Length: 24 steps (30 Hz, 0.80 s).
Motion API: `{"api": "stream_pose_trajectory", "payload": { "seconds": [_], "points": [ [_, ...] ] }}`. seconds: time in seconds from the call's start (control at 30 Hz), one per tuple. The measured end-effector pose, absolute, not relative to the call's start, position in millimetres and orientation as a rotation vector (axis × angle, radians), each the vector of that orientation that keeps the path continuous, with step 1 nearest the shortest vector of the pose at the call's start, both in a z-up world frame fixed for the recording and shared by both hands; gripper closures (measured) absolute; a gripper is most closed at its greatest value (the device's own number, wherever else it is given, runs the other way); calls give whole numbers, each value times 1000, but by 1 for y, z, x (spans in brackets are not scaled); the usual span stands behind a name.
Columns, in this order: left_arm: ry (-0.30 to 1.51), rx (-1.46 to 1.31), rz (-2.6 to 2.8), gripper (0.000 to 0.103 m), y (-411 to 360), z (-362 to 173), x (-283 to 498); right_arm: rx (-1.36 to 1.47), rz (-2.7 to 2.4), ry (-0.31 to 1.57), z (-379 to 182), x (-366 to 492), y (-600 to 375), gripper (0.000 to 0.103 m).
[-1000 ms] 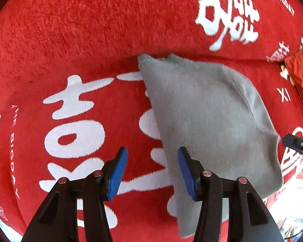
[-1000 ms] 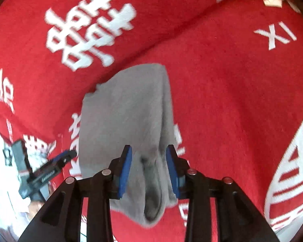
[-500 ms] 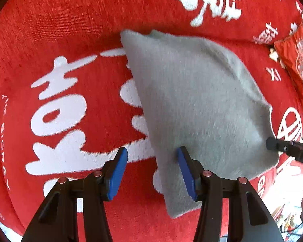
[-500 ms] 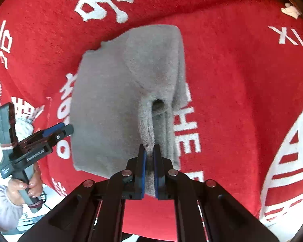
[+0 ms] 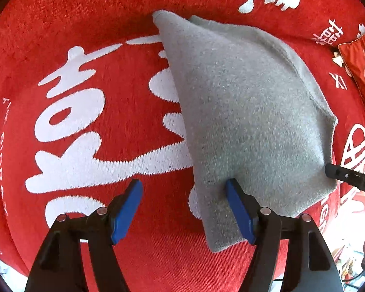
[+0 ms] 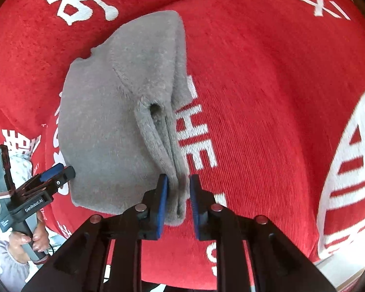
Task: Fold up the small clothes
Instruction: 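Press the folded sweater flat with the left gripper and open it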
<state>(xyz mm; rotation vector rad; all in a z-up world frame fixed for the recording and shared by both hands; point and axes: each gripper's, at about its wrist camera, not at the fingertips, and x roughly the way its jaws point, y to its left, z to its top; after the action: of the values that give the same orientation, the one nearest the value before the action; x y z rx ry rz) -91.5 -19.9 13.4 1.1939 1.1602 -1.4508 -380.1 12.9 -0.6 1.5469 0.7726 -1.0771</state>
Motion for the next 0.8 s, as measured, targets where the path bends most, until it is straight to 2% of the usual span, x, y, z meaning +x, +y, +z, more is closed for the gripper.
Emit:
{"api": "stream_pose_trajectory", "payload": {
  "seconds": [0.17, 0.33, 0.8],
  "points": [
    [1162, 1205, -1432, 31, -22, 16, -95, 1549, -1092, 821, 5, -376, 13, 78],
    [1160, 1218, -1423, 31, -21, 20, -95, 1557, -1120, 842, 5, -378, 14, 65],
    [1174, 1221, -1412, 31, -19, 22, -89, 1570, -1152, 873, 13, -382, 20, 51]
  ]
}}
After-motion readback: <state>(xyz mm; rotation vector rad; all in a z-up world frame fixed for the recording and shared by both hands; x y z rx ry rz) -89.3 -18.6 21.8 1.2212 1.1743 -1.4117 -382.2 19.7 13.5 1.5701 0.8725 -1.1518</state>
